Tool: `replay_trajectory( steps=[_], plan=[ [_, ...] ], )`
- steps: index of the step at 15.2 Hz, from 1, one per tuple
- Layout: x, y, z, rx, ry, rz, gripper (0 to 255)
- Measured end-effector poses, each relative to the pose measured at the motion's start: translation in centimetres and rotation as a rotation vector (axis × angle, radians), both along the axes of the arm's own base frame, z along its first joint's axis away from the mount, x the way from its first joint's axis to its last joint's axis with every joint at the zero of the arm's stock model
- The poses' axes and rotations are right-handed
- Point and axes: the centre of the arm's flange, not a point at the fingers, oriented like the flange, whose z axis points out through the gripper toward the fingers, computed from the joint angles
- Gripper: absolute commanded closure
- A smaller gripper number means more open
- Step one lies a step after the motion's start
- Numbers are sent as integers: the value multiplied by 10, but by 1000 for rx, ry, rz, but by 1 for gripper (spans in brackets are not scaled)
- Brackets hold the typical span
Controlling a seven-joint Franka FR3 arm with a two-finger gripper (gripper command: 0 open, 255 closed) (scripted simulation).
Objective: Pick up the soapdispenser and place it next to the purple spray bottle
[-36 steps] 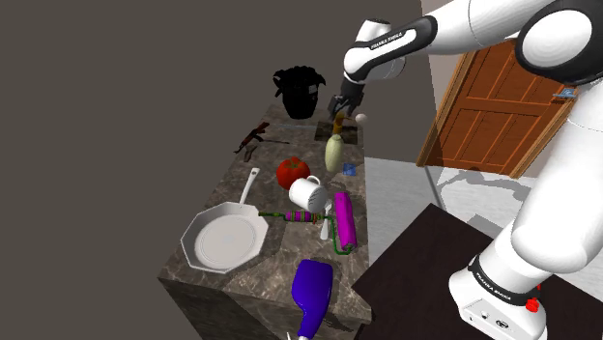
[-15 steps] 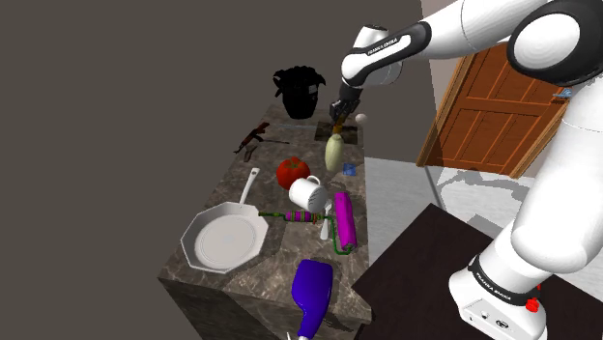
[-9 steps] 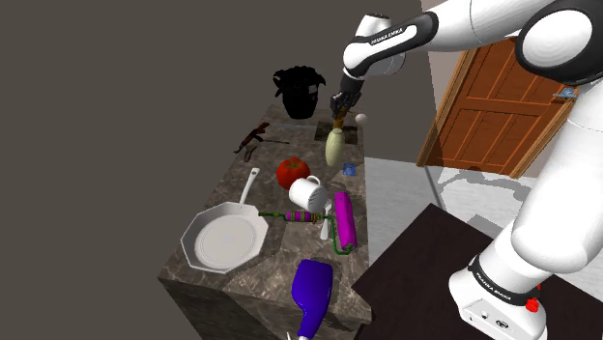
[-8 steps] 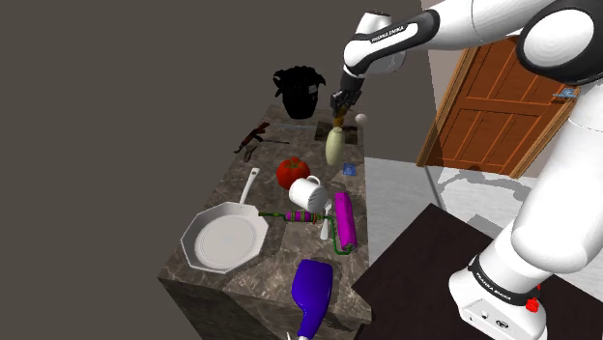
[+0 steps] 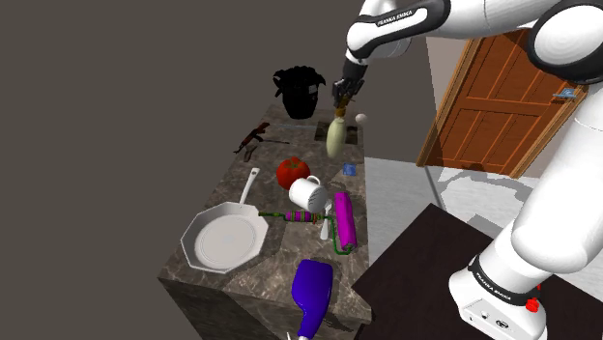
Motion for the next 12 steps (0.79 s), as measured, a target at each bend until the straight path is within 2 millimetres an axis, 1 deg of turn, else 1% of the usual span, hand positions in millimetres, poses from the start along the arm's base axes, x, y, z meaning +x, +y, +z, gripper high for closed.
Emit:
replay_trajectory(
  steps=[3,12],
  plan=[
    [3,-1,16,0,0,0,255],
    [2,0,64,0,0,0,255]
  ],
)
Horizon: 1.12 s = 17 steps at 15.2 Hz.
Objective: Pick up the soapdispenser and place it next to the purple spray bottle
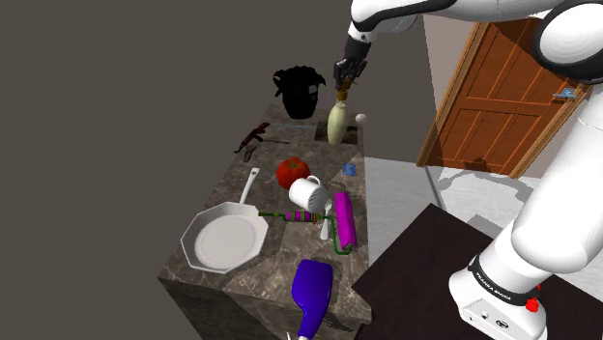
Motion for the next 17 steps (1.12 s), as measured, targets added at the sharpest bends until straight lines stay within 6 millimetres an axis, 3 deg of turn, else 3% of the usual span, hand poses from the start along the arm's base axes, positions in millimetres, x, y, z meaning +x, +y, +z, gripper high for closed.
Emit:
replay_trajectory(
  steps=[17],
  plan=[
    [-2,0,90,0,0,0,255]
  ],
)
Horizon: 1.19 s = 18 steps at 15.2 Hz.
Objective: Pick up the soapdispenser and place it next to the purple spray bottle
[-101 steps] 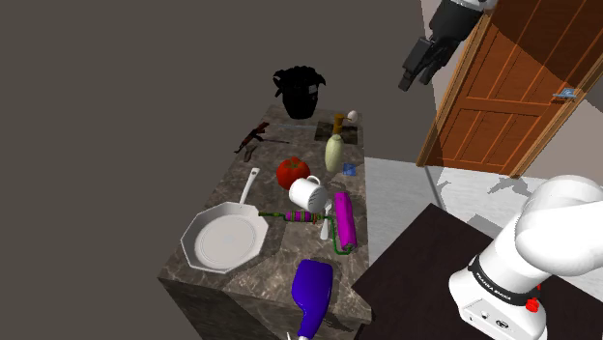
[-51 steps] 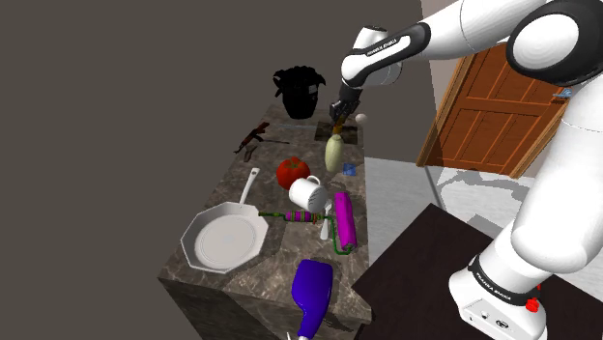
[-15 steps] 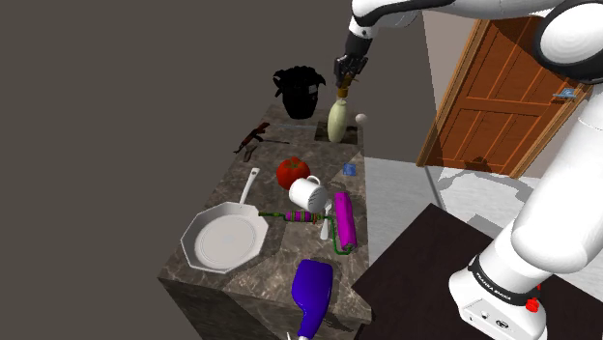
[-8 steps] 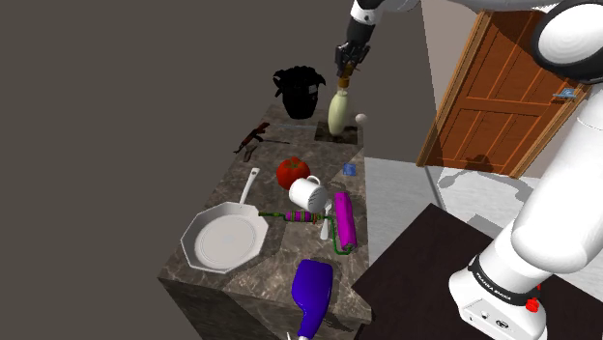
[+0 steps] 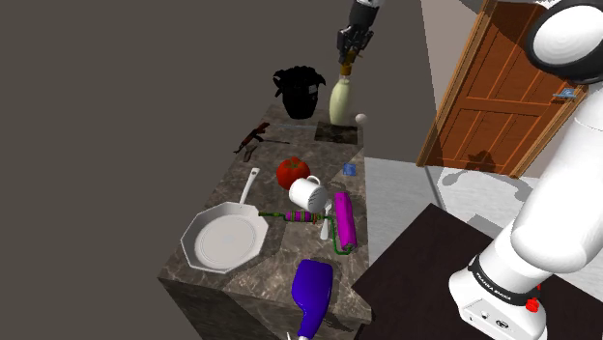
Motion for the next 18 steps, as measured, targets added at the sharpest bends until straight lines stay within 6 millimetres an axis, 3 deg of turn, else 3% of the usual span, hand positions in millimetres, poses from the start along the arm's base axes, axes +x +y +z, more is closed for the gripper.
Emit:
replay_trajectory(
  steps=[18],
  plan=[
    [1,0,94,0,0,0,255]
  ],
)
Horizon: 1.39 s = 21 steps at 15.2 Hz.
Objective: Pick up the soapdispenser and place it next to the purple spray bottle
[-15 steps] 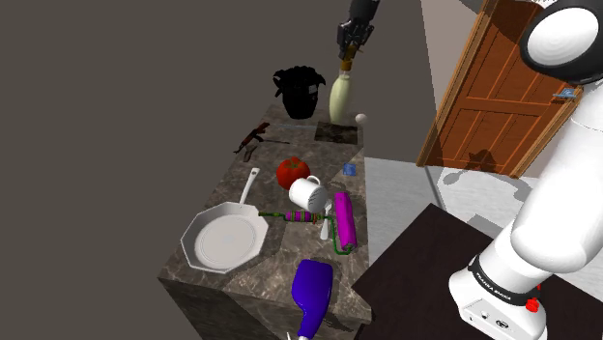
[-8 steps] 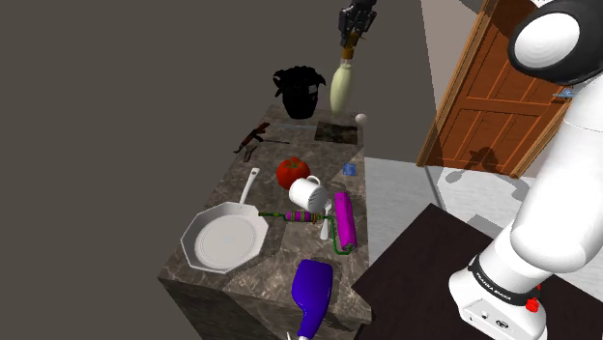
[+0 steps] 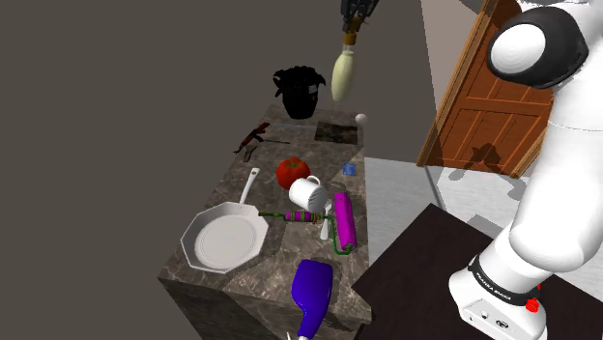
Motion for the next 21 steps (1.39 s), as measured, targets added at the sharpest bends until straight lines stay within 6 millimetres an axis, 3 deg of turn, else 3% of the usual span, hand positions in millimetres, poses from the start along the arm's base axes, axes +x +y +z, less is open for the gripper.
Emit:
replay_trajectory(
  steps=[4,11,21],
  plan=[
    [-19,34,9,0,1,0,255],
    [-65,108,4,1,0,1,255],
    [-129,229,8,0,1,2,255]
  ],
)
